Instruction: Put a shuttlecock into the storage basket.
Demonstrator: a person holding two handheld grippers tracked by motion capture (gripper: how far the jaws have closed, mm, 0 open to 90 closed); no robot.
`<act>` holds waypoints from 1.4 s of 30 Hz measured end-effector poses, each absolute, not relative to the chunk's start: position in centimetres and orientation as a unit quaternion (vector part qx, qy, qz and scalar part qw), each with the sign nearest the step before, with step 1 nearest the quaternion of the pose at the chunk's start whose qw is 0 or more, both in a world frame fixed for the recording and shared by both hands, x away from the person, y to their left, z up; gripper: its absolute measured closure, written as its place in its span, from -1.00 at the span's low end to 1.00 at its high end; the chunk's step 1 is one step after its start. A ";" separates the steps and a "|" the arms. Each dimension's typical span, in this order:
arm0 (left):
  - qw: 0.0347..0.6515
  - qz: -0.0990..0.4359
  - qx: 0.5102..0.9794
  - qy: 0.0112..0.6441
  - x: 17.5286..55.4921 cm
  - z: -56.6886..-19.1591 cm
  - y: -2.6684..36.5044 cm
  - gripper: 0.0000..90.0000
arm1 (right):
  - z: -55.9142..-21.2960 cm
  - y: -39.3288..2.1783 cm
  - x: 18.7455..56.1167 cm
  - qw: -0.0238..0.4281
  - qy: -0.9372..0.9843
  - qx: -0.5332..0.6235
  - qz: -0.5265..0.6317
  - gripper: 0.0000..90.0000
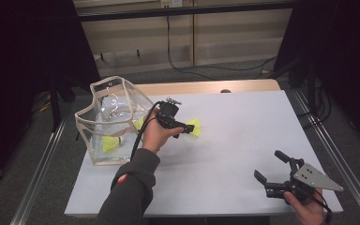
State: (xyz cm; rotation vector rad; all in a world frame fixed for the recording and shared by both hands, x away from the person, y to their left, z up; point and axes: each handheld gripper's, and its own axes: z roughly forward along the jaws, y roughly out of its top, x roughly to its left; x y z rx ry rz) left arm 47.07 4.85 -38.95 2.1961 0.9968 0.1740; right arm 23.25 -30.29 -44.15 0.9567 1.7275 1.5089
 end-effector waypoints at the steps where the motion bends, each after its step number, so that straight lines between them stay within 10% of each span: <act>1: 0.352 0.071 0.851 0.384 47.1 -39.0 4.8 -0.89 | -44.1 -30.3 23.2 0.322 0.658 0.365 0.575 -0.94; 42: 0.331 0.095 0.870 0.353 47.9 -43.2 4.5 -0.62 | -44.2 -30.3 23.3 0.319 0.659 0.363 0.577 -0.94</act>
